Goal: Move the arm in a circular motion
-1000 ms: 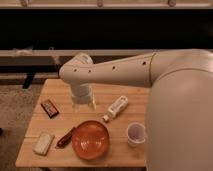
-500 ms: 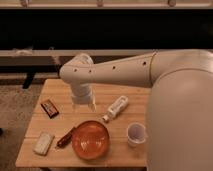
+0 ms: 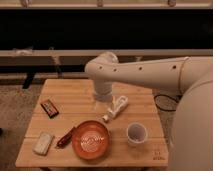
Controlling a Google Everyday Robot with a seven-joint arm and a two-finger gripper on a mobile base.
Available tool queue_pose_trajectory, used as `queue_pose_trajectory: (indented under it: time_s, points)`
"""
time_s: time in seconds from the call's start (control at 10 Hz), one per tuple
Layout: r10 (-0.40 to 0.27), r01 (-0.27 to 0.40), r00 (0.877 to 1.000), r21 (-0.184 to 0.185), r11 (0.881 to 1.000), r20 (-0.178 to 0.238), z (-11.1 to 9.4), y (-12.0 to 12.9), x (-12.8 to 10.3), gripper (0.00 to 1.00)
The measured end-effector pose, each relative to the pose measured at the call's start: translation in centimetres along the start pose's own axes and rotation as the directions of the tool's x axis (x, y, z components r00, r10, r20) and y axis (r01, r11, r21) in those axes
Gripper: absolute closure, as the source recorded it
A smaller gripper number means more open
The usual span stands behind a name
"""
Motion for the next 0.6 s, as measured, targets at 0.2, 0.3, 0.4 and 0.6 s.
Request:
queue_pose_trajectory:
  time_s: [0.2, 0.3, 0.4, 0.6]
  points:
    - [0.025, -0.025, 1.0, 0.004, 1.0, 0.009, -0.1, -4.2, -3.0, 0.35]
    - [0.023, -0.023, 1.0, 0.003, 1.0, 0.015, -0.2, -5.7, -4.6, 0.35]
    - [0.017, -0.017, 1.0, 0.004, 1.0, 0.02, -0.1, -6.7, -5.9, 0.35]
    - [-0.014, 0.014, 1.0, 0.007, 1.0, 0.025, 0.1, -6.2, -7.7, 0.35]
